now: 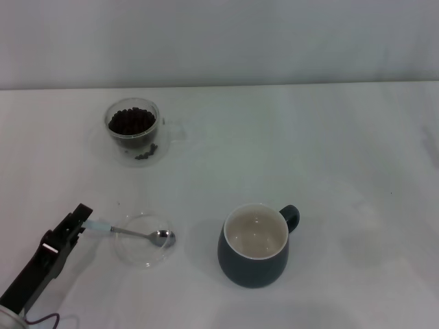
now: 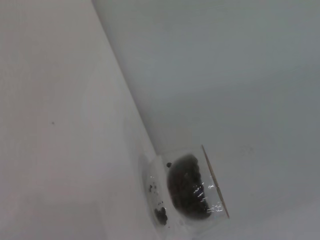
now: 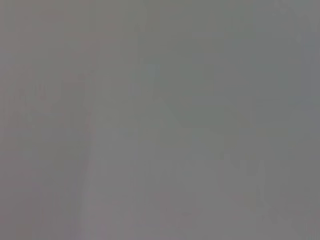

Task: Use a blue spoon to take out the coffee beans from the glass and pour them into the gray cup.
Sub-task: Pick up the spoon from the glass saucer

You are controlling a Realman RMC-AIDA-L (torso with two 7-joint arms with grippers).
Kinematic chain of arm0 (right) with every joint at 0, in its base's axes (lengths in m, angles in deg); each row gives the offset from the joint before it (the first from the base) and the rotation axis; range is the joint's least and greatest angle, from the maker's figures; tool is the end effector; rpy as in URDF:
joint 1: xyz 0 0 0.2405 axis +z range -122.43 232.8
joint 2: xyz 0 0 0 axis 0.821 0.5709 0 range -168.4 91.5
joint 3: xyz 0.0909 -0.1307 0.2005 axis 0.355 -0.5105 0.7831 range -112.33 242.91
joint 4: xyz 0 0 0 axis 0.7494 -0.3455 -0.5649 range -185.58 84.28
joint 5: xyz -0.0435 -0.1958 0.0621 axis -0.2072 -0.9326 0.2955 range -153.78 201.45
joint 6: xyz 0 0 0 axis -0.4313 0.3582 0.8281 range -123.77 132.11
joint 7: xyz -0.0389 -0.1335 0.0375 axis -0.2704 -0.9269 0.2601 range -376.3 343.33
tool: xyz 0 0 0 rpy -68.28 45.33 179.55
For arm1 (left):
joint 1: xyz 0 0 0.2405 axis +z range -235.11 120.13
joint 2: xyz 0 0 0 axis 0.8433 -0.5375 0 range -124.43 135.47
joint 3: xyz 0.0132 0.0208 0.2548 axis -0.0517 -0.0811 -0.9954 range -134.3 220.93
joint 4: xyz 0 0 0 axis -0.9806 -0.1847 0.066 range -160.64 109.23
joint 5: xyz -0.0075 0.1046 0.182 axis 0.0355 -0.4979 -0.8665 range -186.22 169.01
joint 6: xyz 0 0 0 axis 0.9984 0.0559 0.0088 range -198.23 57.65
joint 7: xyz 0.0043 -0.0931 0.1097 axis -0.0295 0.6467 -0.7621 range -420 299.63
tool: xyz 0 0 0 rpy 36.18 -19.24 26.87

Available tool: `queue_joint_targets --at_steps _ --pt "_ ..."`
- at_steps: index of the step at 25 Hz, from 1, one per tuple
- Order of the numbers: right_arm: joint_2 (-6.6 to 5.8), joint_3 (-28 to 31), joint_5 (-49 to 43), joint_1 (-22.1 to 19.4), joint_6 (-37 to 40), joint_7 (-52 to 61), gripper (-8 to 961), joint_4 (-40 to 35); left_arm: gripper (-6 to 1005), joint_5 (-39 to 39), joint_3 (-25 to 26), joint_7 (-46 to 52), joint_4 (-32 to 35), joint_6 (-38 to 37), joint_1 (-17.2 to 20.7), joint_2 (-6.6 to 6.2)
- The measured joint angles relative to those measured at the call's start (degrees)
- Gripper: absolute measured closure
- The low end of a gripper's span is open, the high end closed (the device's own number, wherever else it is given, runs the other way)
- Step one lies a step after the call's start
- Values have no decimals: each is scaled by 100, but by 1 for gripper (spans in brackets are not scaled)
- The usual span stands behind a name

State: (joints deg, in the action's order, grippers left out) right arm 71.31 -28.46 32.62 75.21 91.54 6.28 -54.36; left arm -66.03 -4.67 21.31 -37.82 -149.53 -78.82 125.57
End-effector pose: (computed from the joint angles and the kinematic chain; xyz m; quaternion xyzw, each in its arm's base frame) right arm 0.3593 0.2981 0.0951 -0.6606 0.1391 0.3820 0.6311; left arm -0.3368 0.2370 -0.0740 -0.5189 -0.6572 -0.5008 0.2191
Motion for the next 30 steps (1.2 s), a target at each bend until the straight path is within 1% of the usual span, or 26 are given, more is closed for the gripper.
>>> queue_joint_targets --at_steps 2,7,18,21,26,28,29,30 --pt "8 -2 0 -11 0 0 377 0 571 15 6 42 -2 10 14 0" --pt "14 5 0 -25 0 0 378 -3 804 38 17 142 -2 77 22 -1" --pt "19 7 0 -25 -36 -6 377 -8 863 52 37 204 42 82 -8 -13" --pt "19 7 0 -21 -38 -46 377 -7 863 58 42 209 85 14 4 -22" --pt "58 0 -1 2 -27 -134 378 -8 864 67 44 222 413 -200 136 -44" --pt "81 -2 -5 14 -30 -139 378 -8 864 70 44 269 691 -319 226 -71" --pt "89 -2 -7 16 -30 -139 378 -8 863 70 44 269 691 -319 226 -71" --pt "95 -2 -8 17 -26 -140 378 -7 863 73 40 349 916 -355 270 -82"
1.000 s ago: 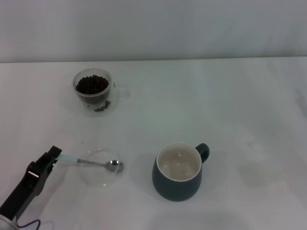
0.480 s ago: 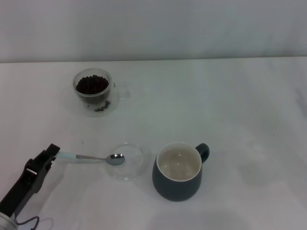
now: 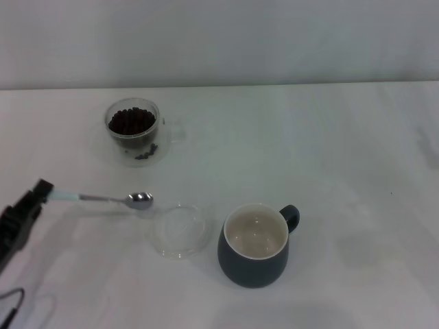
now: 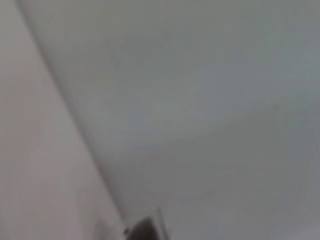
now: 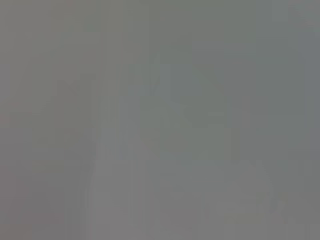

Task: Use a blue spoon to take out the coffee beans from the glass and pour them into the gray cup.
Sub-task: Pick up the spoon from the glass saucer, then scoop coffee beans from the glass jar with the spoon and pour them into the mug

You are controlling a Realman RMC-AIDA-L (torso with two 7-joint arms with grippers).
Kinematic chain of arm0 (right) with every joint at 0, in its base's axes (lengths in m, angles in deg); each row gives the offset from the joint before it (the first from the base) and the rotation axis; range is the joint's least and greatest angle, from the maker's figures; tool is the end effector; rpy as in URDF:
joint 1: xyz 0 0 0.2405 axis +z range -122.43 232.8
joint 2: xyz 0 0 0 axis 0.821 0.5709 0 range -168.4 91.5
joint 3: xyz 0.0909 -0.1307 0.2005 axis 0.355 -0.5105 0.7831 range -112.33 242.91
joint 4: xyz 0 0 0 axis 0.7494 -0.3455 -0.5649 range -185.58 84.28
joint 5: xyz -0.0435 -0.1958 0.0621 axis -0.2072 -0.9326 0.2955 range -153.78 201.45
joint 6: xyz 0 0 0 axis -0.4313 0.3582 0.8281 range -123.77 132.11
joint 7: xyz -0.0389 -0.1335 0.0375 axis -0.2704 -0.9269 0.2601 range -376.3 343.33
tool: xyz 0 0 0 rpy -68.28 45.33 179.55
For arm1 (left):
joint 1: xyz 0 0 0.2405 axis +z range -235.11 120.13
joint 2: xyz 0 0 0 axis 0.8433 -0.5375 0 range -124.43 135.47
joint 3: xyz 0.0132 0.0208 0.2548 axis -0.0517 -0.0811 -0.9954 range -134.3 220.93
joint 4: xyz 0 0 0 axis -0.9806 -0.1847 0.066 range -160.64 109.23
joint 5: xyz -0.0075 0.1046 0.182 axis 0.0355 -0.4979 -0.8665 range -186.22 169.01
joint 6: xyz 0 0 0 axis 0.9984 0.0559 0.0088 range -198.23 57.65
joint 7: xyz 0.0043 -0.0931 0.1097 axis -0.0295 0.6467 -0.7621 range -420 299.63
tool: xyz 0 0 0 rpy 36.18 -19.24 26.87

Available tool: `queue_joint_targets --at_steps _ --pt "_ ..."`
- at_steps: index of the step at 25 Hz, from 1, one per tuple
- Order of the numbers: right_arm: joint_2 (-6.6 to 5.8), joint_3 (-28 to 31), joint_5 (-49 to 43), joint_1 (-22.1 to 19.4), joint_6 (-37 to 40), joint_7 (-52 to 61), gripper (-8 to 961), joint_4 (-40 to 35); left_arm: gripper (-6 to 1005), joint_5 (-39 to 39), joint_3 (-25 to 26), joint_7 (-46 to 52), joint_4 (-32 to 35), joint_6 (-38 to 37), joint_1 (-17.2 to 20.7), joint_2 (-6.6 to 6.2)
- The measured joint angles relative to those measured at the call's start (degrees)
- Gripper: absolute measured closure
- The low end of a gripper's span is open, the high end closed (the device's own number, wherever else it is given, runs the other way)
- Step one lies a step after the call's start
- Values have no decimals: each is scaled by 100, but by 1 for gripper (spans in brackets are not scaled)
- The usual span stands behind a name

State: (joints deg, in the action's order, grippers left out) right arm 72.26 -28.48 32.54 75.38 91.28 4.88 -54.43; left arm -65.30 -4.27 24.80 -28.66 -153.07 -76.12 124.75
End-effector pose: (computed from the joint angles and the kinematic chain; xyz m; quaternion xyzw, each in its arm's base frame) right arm 0.3563 0.2987 0.0874 -0.6621 0.1372 0.3788 0.6319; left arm -0.3420 0.2522 -0.0354 -0.5298 -0.6048 -0.5461 0.2353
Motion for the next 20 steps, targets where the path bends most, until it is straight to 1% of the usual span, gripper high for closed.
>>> queue_joint_targets --at_steps 2,4,5,6,8,10,12,16,20 --pt "13 0 -4 -1 18 0 378 0 863 -12 -21 117 298 -4 36 -13" --pt "33 0 -8 -18 27 -1 378 0 863 -25 -27 162 395 -4 46 -17" --pt "48 0 -10 -29 28 -14 378 0 863 -57 -40 242 577 -5 53 -34" --pt "66 0 -10 -40 30 -43 379 0 863 -129 -55 382 955 -7 56 -65" --pt "96 0 -10 -51 39 -111 379 0 863 -165 -61 443 1180 -6 56 -87" --pt "128 0 -11 -55 56 -155 379 0 863 -195 -61 522 1418 -4 35 -138" --pt "148 -2 -34 -56 68 -160 379 0 863 -222 -60 605 1585 -1 -3 -213" --pt "180 -7 -140 -57 122 -160 377 -4 863 -277 -59 795 1798 49 -137 -456" --pt "200 -9 -257 -32 223 -160 378 -23 863 -499 -90 909 1898 192 -332 -716"
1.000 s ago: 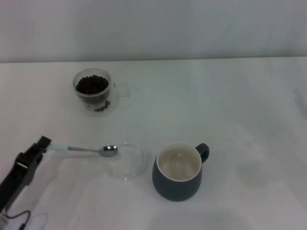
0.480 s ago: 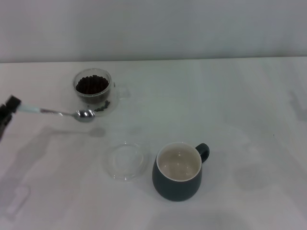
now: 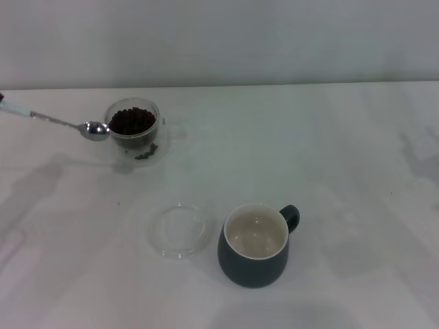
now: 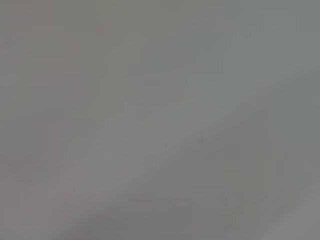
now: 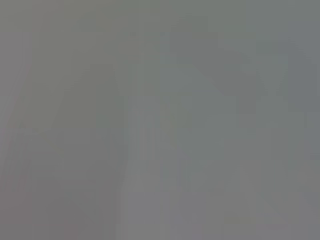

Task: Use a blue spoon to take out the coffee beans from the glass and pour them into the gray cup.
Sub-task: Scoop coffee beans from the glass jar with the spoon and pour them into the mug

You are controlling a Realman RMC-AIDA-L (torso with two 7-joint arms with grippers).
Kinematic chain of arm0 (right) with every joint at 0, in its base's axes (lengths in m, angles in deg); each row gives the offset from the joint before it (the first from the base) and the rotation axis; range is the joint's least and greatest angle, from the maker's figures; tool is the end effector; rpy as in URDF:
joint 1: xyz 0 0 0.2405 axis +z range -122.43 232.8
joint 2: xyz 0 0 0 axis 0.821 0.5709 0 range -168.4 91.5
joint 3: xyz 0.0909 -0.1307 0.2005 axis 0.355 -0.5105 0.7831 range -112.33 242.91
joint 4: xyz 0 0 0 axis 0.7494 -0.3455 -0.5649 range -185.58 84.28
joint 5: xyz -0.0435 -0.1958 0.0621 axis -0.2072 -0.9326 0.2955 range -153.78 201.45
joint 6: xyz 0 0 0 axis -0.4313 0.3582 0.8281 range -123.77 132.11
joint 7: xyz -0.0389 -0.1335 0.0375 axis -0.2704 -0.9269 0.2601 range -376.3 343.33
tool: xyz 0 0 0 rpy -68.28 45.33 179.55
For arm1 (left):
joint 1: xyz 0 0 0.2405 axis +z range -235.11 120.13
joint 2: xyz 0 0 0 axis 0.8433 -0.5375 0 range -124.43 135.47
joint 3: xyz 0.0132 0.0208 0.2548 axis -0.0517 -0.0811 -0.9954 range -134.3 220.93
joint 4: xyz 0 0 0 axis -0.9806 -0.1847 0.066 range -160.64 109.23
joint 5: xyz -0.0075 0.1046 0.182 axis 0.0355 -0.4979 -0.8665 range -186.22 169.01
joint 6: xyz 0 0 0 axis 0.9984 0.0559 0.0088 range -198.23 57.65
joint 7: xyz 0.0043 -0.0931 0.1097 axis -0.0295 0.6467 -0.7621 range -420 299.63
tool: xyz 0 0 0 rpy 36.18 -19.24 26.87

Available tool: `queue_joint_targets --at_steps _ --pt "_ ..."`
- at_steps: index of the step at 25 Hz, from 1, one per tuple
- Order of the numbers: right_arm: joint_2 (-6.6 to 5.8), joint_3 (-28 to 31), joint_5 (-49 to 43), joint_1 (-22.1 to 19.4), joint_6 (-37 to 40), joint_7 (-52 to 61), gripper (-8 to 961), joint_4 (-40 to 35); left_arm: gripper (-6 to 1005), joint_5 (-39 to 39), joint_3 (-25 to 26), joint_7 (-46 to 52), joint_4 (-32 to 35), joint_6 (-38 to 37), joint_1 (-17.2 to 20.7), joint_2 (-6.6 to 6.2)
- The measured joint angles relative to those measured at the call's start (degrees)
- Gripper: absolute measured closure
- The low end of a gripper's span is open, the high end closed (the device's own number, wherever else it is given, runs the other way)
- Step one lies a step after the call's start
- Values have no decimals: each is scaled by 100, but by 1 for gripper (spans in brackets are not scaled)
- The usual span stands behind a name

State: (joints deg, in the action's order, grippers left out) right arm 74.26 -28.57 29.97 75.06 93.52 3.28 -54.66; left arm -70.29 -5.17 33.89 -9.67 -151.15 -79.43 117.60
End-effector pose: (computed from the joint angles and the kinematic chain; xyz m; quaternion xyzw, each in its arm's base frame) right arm 0.3444 0.2929 0.0685 -0.6747 0.1232 0.3902 0.6143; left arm -0.3264 0.3253 0.0597 -0.6424 -0.4915 -0.5346 0.2449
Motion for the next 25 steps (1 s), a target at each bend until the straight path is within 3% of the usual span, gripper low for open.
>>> queue_joint_targets --at_steps 6,10,16,25 --pt "78 -11 -292 -84 228 1 380 -243 864 -447 -121 582 239 281 -429 -413" --pt "174 -16 -645 -161 539 7 382 -276 864 -747 -121 1014 446 648 -700 -592" --pt "218 -40 -1140 -232 879 53 384 -276 864 -1306 -151 1622 726 1284 -1026 -772" --pt "236 -561 -1388 -281 1213 68 384 -266 864 -2758 -171 2703 1227 1837 -1519 -904"
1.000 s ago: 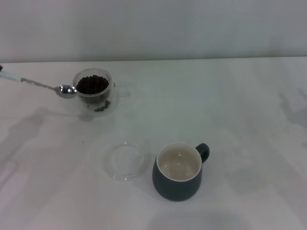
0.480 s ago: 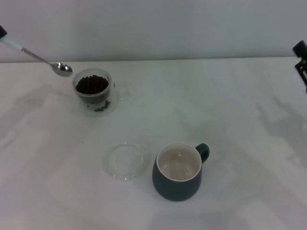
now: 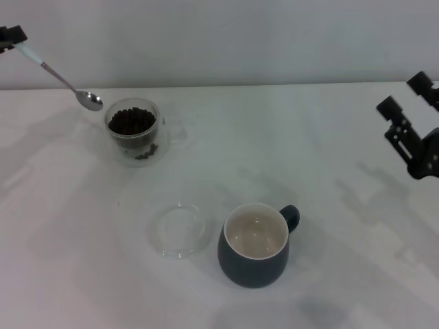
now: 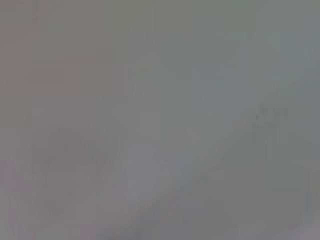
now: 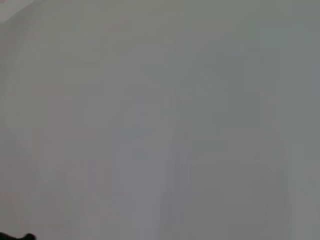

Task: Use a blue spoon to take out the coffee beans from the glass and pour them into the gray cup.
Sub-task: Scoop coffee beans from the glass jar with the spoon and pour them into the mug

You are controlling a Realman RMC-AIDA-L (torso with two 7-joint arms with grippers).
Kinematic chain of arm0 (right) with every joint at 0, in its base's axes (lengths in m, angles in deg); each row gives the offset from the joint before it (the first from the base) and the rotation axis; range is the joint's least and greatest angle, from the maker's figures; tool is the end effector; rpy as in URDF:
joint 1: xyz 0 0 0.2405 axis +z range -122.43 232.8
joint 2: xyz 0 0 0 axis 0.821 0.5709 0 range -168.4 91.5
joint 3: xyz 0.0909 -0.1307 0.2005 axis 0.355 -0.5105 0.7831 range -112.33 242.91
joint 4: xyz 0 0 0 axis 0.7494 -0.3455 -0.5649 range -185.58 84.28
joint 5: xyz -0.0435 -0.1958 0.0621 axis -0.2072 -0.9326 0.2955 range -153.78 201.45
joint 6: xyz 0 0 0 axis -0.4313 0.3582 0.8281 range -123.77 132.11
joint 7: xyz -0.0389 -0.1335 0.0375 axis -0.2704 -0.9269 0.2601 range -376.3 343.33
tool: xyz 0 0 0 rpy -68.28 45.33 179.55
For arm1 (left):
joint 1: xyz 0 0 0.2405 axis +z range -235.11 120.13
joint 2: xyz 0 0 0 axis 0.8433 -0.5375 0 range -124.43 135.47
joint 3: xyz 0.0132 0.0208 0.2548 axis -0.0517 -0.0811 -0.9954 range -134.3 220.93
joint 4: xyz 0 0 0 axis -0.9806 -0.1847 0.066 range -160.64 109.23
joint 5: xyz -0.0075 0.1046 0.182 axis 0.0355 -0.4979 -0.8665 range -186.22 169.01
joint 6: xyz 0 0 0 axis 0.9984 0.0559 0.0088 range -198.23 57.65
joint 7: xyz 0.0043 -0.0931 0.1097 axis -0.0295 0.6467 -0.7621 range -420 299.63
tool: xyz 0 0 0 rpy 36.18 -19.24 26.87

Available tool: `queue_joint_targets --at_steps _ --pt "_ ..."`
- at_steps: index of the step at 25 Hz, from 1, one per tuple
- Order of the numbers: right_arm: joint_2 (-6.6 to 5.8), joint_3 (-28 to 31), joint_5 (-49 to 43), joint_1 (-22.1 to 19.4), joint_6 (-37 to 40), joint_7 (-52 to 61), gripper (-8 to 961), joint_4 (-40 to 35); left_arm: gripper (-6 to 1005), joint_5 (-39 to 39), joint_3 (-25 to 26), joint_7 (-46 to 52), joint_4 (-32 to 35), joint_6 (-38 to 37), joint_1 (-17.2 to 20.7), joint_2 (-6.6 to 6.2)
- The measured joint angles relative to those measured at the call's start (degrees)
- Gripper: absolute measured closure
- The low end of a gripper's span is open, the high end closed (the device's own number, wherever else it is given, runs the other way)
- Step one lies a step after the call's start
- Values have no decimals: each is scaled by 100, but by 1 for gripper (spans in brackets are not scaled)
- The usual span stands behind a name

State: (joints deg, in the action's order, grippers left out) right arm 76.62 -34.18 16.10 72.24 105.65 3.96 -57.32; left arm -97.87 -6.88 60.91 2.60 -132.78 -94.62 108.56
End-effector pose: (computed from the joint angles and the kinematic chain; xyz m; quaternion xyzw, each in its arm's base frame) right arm 0.2999 0.2538 0.0218 -0.7487 0.0520 0.4667 0.4678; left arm -0.2740 0.4379 0.1151 -0.7299 -0.5225 -0.3509 0.2667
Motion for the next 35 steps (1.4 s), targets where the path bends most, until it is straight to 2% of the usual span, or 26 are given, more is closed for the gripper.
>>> queue_joint_targets --at_steps 5,12,24,28,35 --pt "6 -127 0 -6 3 5 383 -7 864 -649 2 325 108 231 -212 -6" --pt "6 -127 0 1 -12 62 383 -10 864 -1141 -4 279 85 601 -429 121" --pt "6 -124 23 49 -122 81 383 -10 863 -1259 -7 6 76 860 -616 458" --pt "6 -124 16 51 -135 82 383 -11 863 -1322 -7 -242 96 992 -626 642" --pt "6 -124 12 53 -237 137 384 -1 864 -1303 7 -495 111 1165 -628 751"
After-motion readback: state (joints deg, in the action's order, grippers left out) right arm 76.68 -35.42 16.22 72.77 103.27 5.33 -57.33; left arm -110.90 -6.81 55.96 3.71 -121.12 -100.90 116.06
